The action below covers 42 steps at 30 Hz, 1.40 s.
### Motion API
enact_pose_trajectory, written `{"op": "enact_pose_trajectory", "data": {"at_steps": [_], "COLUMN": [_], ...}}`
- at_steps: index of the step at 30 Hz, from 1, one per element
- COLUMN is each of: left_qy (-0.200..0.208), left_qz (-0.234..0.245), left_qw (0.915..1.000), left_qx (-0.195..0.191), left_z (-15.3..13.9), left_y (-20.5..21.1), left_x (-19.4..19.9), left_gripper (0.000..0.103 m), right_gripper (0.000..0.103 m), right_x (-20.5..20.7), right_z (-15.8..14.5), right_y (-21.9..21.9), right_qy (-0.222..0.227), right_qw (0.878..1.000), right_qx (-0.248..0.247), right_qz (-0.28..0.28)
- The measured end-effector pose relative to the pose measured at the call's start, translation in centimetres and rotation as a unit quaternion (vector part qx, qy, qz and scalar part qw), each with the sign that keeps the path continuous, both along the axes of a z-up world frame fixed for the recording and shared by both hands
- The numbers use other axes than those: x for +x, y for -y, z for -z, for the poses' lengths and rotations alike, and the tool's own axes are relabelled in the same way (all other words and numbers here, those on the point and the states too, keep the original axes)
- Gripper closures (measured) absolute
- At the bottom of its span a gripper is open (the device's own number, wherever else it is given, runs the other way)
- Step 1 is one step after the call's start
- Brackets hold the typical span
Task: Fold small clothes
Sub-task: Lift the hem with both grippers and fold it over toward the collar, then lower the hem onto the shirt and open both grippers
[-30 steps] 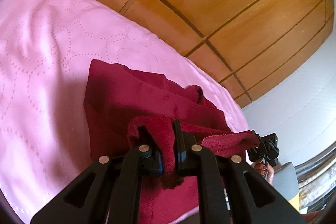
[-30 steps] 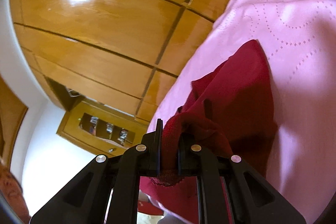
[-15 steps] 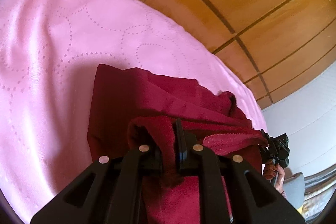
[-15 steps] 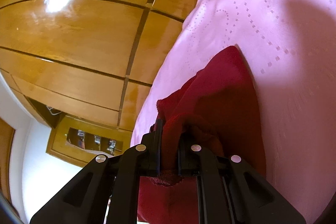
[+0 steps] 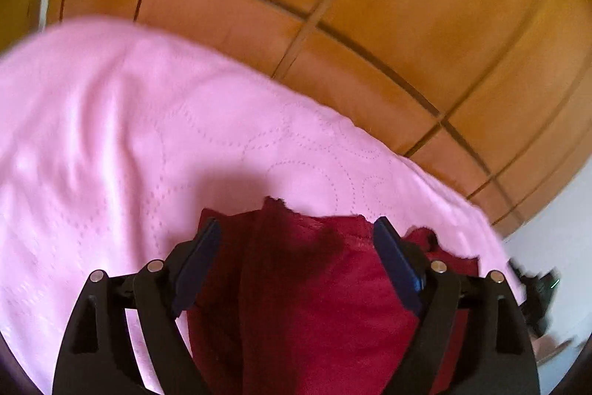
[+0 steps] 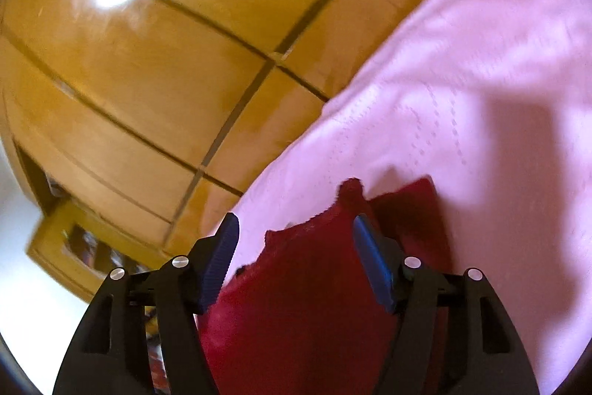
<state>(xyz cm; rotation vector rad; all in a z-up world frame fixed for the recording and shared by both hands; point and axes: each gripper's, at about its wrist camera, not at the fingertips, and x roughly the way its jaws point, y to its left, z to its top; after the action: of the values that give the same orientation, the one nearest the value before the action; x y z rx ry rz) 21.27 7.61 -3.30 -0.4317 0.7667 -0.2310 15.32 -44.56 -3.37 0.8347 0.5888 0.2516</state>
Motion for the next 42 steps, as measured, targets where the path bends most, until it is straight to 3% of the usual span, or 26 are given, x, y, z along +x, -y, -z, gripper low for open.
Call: {"op": "enact_pose_trajectory", "data": {"at_steps": [3, 8, 12, 14, 15, 17, 19, 25, 30, 38, 42], "left_qy": [0.016, -0.013, -0.049, -0.062, -0.065, -0.052, -0.029, -0.026, -0.024, -0.022, -0.022], "left_qz": [0.036, 0.094, 0.080, 0.065, 0.063, 0.074, 0.078, 0.078, 0.076, 0.075, 0.075], "left_qw": [0.9982, 0.9926, 0.9915, 0.9901, 0.9894, 0.9869, 0.9852, 0.9826, 0.9819, 0.9810, 0.9805], "left_qx": [0.044, 0.076, 0.090, 0.108, 0.113, 0.133, 0.150, 0.167, 0.172, 0.178, 0.180], "left_z": [-0.3, 0.9, 2.7, 3.9, 4.4, 5.7, 6.1, 6.3, 6.4, 6.5, 6.5], "left_y": [2.8, 7.2, 8.2, 8.1, 8.0, 8.2, 8.7, 9.3, 9.6, 9.9, 9.9], "left_x": [-0.9, 0.1, 2.8, 3.6, 3.9, 3.9, 3.1, 3.0, 3.2, 3.0, 3.0], "left_gripper": [0.019, 0.019, 0.019, 0.019, 0.021, 0.021, 0.020, 0.017, 0.016, 0.016, 0.016], "right_gripper": [0.053, 0.058, 0.061, 0.062, 0.068, 0.075, 0.075, 0.075, 0.075, 0.074, 0.067], "right_x": [0.3, 2.4, 4.5, 5.1, 5.3, 5.3, 5.0, 5.0, 5.3, 4.5, 3.3], "right_z": [-1.4, -1.4, 0.2, 1.0, 1.7, 2.9, 3.8, 4.1, 4.1, 3.0, 1.5], "right_y": [-2.6, -8.0, -10.0, -10.4, -10.2, -9.4, -8.8, -9.8, -9.8, -11.1, -11.5], "right_qy": [-0.005, -0.030, -0.058, -0.074, -0.085, -0.095, -0.087, -0.082, -0.080, -0.070, -0.060], "right_qw": [0.996, 0.972, 0.958, 0.945, 0.940, 0.943, 0.948, 0.938, 0.940, 0.926, 0.919], "right_qx": [-0.085, -0.207, -0.251, -0.300, -0.315, -0.309, -0.298, -0.333, -0.326, -0.367, -0.388], "right_qz": [-0.037, -0.109, -0.122, -0.108, -0.098, -0.083, -0.070, -0.056, -0.055, -0.047, -0.038]}}
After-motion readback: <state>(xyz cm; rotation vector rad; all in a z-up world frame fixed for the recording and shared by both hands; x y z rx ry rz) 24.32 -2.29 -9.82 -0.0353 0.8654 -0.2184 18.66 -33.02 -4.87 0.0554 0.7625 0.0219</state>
